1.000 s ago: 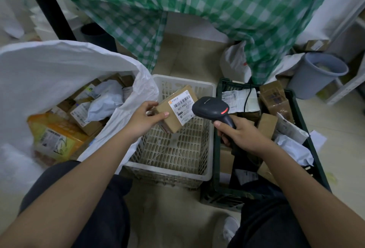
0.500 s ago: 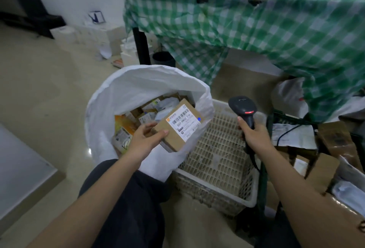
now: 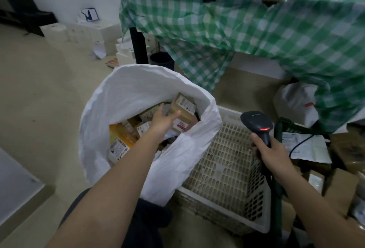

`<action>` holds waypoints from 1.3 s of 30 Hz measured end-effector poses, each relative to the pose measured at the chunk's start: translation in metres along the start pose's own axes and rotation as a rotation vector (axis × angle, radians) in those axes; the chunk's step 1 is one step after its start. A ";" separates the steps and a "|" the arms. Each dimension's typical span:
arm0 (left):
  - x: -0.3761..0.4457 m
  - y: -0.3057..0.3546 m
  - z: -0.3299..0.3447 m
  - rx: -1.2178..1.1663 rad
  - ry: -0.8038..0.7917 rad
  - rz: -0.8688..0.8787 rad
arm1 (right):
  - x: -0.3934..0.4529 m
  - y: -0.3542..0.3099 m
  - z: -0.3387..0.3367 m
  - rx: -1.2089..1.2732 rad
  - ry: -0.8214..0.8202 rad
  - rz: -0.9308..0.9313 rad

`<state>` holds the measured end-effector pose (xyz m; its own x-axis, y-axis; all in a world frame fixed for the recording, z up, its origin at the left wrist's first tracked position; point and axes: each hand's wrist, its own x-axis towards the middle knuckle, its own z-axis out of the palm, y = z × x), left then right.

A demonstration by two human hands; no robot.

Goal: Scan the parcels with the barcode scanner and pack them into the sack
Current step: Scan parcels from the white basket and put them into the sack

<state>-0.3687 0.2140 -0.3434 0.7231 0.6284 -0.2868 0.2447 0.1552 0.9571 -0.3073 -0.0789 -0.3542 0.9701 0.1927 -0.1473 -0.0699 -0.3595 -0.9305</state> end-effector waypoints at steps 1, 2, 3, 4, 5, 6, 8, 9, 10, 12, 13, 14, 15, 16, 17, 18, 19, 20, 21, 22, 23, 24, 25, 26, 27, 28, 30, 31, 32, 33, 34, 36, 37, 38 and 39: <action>0.000 -0.002 0.005 0.132 0.014 0.057 | 0.000 0.001 -0.003 0.004 0.001 0.000; -0.005 -0.003 0.008 0.220 0.045 0.113 | -0.001 0.001 -0.006 0.001 0.002 0.003; -0.009 -0.005 0.010 0.262 0.070 0.167 | -0.003 0.002 -0.009 -0.007 0.000 0.007; -0.018 -0.007 0.012 0.264 0.075 0.198 | -0.006 0.002 -0.013 -0.014 -0.002 0.012; -0.026 -0.010 0.014 0.246 0.074 0.215 | -0.010 0.003 -0.018 -0.015 0.001 0.014; -0.036 -0.011 0.017 0.222 0.063 0.218 | -0.014 0.004 -0.023 -0.019 0.008 0.015; -0.056 -0.013 0.026 0.186 0.032 0.249 | -0.023 0.006 -0.035 -0.023 0.020 0.007; -0.066 -0.013 0.033 0.184 0.012 0.265 | -0.027 0.007 -0.042 -0.020 0.032 0.001; -0.074 -0.013 0.041 0.192 -0.011 0.280 | -0.031 0.009 -0.050 -0.025 0.046 -0.002; -0.088 -0.015 0.062 0.222 -0.067 0.308 | -0.040 0.011 -0.068 -0.013 0.076 0.002; -0.096 -0.014 0.074 0.232 -0.102 0.320 | -0.044 0.013 -0.078 0.011 0.093 0.018; -0.101 -0.016 0.088 0.237 -0.142 0.325 | -0.048 0.015 -0.088 0.034 0.119 0.026; -0.108 -0.016 0.102 0.248 -0.180 0.326 | -0.051 0.017 -0.099 0.054 0.151 0.036; -0.114 -0.017 0.117 0.267 -0.216 0.328 | -0.054 0.020 -0.110 0.068 0.187 0.041; -0.120 -0.018 0.131 0.290 -0.254 0.327 | -0.056 0.024 -0.121 0.085 0.224 0.047; -0.123 -0.022 0.146 0.308 -0.292 0.320 | -0.058 0.029 -0.132 0.103 0.262 0.048; -0.128 -0.024 0.161 0.332 -0.324 0.311 | -0.060 0.033 -0.143 0.122 0.294 0.057; -0.130 -0.029 0.175 0.354 -0.354 0.301 | -0.062 0.037 -0.153 0.138 0.321 0.063; -0.132 -0.034 0.190 0.373 -0.379 0.290 | -0.063 0.042 -0.162 0.147 0.341 0.074; -0.133 -0.042 0.205 0.393 -0.409 0.277 | -0.064 0.047 -0.170 0.155 0.361 0.087; -0.135 -0.048 0.220 0.414 -0.438 0.271 | -0.065 0.053 -0.178 0.165 0.375 0.107; -0.136 -0.056 0.234 0.436 -0.464 0.267 | -0.064 0.059 -0.185 0.181 0.386 0.119; -0.139 -0.062 0.248 0.459 -0.486 0.260 | -0.064 0.066 -0.191 0.209 0.393 0.124; -0.140 -0.070 0.261 0.479 -0.509 0.249 | -0.063 0.072 -0.196 0.244 0.398 0.126; -0.140 -0.078 0.273 0.498 -0.533 0.243 | -0.061 0.077 -0.200 0.273 0.399 0.133; -0.140 -0.087 0.285 0.518 -0.557 0.243 | -0.058 0.082 -0.204 0.290 0.400 0.136; -0.137 -0.105 0.307 0.565 -0.604 0.257 | -0.052 0.090 -0.209 0.316 0.403 0.146; -0.135 -0.113 0.318 0.595 -0.633 0.263 | -0.048 0.094 -0.212 0.334 0.403 0.152; -0.132 -0.122 0.328 0.639 -0.663 0.259 | -0.044 0.096 -0.214 0.349 0.403 0.156; -0.130 -0.129 0.337 0.688 -0.694 0.252 | -0.040 0.097 -0.216 0.355 0.399 0.159; -0.127 -0.136 0.345 0.736 -0.719 0.242 | -0.036 0.098 -0.217 0.349 0.393 0.159; -0.123 -0.148 0.359 0.804 -0.746 0.227 | -0.029 0.102 -0.219 0.334 0.386 0.160; -0.121 -0.153 0.365 0.814 -0.744 0.214 | -0.026 0.104 -0.220 0.329 0.381 0.164; -0.120 -0.157 0.371 0.811 -0.734 0.193 | -0.023 0.106 -0.220 0.323 0.376 0.170; -0.120 -0.160 0.376 0.808 -0.728 0.169 | -0.019 0.109 -0.221 0.312 0.368 0.178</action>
<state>-0.2516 -0.1732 -0.4782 0.9299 -0.0468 -0.3648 0.2652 -0.6018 0.7533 -0.2825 -0.3236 -0.3785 0.9504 -0.2009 -0.2375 -0.2535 -0.0574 -0.9656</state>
